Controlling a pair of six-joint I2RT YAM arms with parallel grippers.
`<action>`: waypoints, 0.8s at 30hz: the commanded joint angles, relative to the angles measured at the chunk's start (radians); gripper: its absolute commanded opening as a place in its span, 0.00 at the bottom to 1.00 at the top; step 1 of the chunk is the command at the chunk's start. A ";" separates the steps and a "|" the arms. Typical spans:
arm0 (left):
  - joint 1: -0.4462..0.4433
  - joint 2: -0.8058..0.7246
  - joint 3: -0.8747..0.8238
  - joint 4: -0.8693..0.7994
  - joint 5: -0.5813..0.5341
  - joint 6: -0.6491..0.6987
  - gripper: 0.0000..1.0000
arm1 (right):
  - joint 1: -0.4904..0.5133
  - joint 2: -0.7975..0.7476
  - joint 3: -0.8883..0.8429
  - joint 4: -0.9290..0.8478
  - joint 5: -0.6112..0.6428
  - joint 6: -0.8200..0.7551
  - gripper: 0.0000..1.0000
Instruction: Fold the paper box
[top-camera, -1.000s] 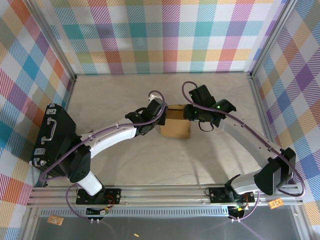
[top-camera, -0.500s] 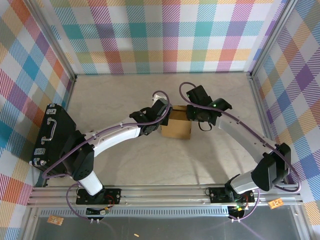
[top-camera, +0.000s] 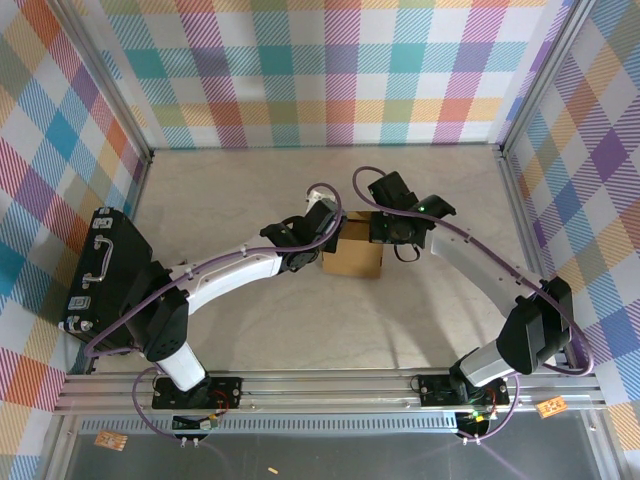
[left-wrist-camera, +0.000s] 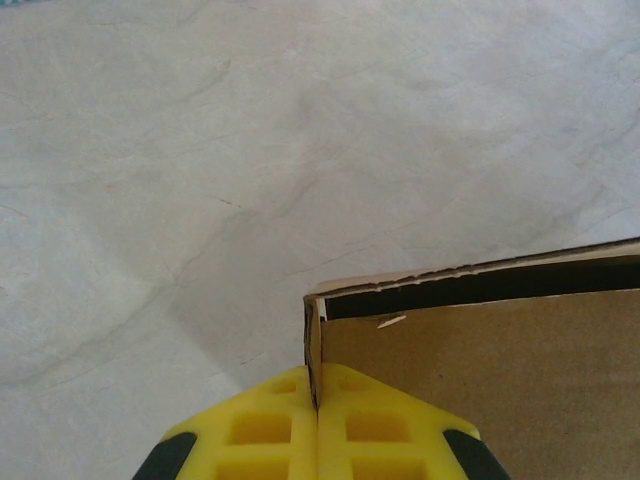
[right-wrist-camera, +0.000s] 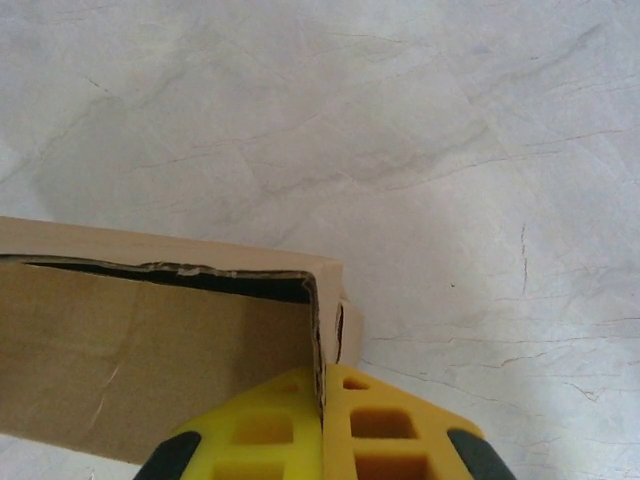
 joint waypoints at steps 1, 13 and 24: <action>-0.023 0.022 0.006 -0.085 0.000 0.016 0.01 | 0.013 0.018 -0.010 0.006 0.008 0.034 0.00; -0.035 0.051 -0.034 -0.032 -0.014 0.038 0.01 | 0.013 -0.123 -0.031 -0.057 -0.009 0.023 0.45; -0.047 0.058 -0.037 -0.030 -0.039 0.047 0.00 | -0.038 -0.166 0.015 0.092 -0.092 0.045 0.49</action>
